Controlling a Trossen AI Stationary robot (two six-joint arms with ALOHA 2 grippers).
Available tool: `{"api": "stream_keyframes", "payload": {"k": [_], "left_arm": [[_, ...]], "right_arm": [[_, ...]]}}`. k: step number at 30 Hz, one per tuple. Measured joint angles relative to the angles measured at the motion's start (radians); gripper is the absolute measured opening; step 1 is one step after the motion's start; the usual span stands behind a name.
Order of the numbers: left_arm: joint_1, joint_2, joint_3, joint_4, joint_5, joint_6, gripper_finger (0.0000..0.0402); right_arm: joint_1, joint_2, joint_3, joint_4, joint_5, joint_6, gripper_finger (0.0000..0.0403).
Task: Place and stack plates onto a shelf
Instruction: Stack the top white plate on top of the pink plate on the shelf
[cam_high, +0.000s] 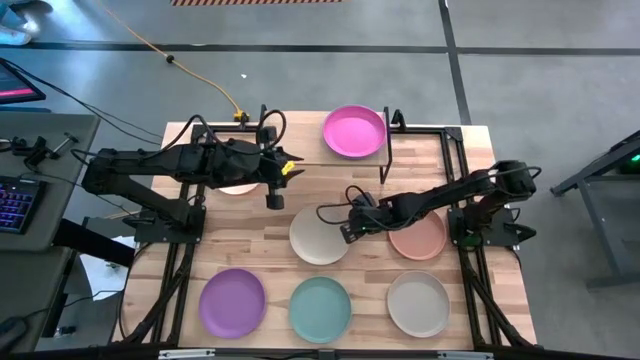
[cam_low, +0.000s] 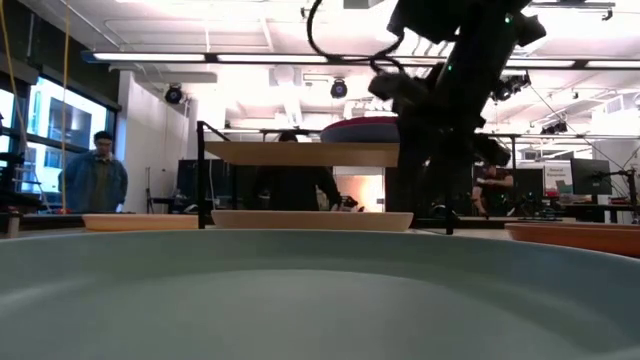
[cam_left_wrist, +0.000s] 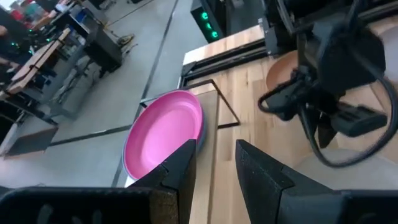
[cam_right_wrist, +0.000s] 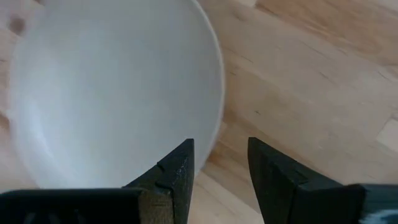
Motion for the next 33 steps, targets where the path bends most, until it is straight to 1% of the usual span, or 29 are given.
{"api": "stream_keyframes", "payload": {"k": [5, 12, 17, 22, 27, 30, 33], "left_arm": [[0.0, -0.001, 0.0, -0.036, 0.022, -0.079, 0.0104], [0.0, -0.001, 0.0, -0.098, 0.022, -0.121, 0.0104], [0.0, -0.001, 0.0, -0.176, 0.022, -0.163, 0.0104], [0.0, -0.001, 0.0, -0.244, 0.042, -0.2, 0.0104], [-0.001, -0.001, 0.0, -0.264, 0.061, -0.24, 0.0104], [0.0, 0.003, 0.0, -0.278, 0.061, -0.269, 0.0104], [0.0, 0.006, 0.0, -0.29, 0.067, -0.279, 0.0104]], "right_arm": [[0.0, 0.035, 0.0, 0.013, 0.0, 0.002, 0.0131], [-0.005, 0.038, 0.0, 0.02, 0.024, 0.001, 0.0131], [-0.011, 0.067, 0.0, 0.059, 0.027, 0.001, 0.0131], [-0.011, 0.093, 0.0, 0.061, 0.02, 0.004, 0.0131], [-0.027, 0.095, 0.0, 0.084, 0.023, 0.002, 0.013], [-0.036, 0.111, 0.0, 0.092, 0.023, 0.001, 0.0123], [-0.037, 0.129, 0.0, 0.108, 0.0, 0.001, 0.0104]]}}
